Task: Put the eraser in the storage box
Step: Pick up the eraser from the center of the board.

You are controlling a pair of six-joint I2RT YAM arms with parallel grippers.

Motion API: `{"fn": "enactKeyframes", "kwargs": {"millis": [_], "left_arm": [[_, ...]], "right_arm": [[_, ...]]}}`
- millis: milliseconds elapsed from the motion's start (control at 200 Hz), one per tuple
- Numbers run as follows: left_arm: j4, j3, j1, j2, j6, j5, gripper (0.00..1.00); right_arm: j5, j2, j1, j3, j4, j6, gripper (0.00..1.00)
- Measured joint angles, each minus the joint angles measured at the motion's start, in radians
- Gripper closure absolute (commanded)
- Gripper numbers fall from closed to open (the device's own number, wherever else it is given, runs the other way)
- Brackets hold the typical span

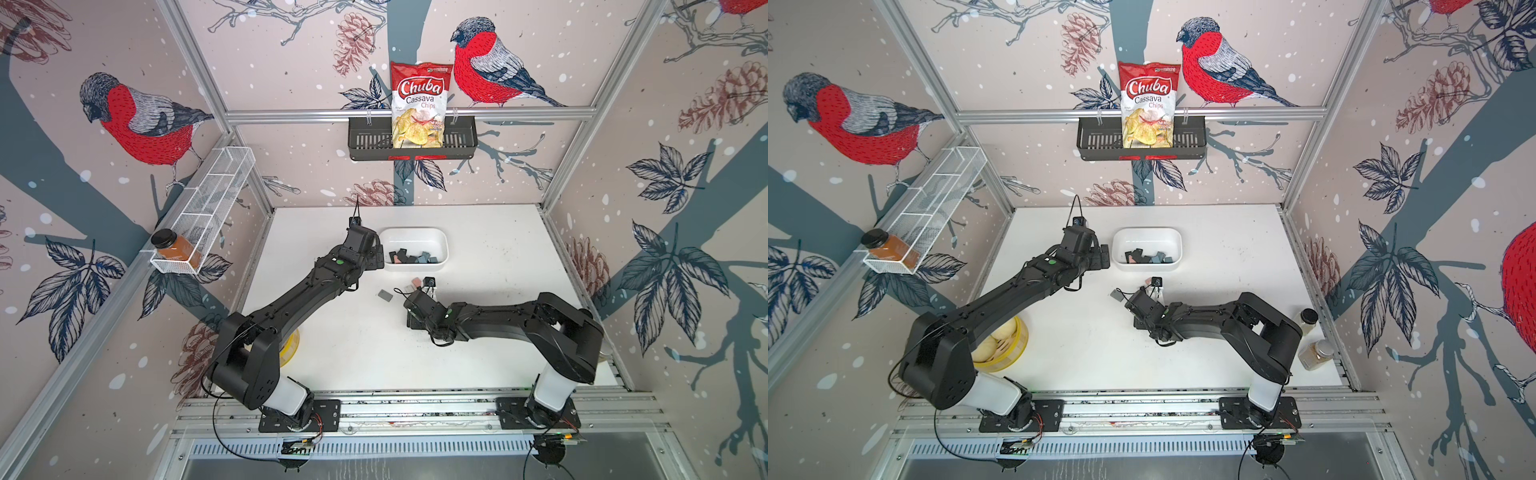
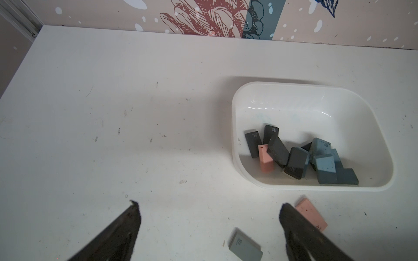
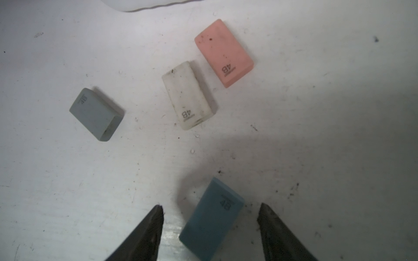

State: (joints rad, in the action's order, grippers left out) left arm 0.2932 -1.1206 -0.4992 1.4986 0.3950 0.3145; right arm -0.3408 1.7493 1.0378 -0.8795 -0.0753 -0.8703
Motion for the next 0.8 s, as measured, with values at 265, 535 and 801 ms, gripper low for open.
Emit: {"fn": "enactKeyframes", "kwargs": {"millis": [265, 535, 801], "left_arm": [[0.001, -0.004, 0.003, 0.003, 0.0, -0.004, 0.04], [0.001, -0.005, 0.005, 0.005, 0.0, -0.016, 0.04], [0.001, -0.005, 0.006, 0.007, 0.0, -0.023, 0.04]], "right_arm": [[-0.024, 0.011, 0.021, -0.001, 0.015, -0.019, 0.35], [-0.065, 0.029, 0.038, -0.005, 0.026, -0.041, 0.43], [-0.073, 0.029, 0.039, -0.007, 0.018, -0.048, 0.49]]}}
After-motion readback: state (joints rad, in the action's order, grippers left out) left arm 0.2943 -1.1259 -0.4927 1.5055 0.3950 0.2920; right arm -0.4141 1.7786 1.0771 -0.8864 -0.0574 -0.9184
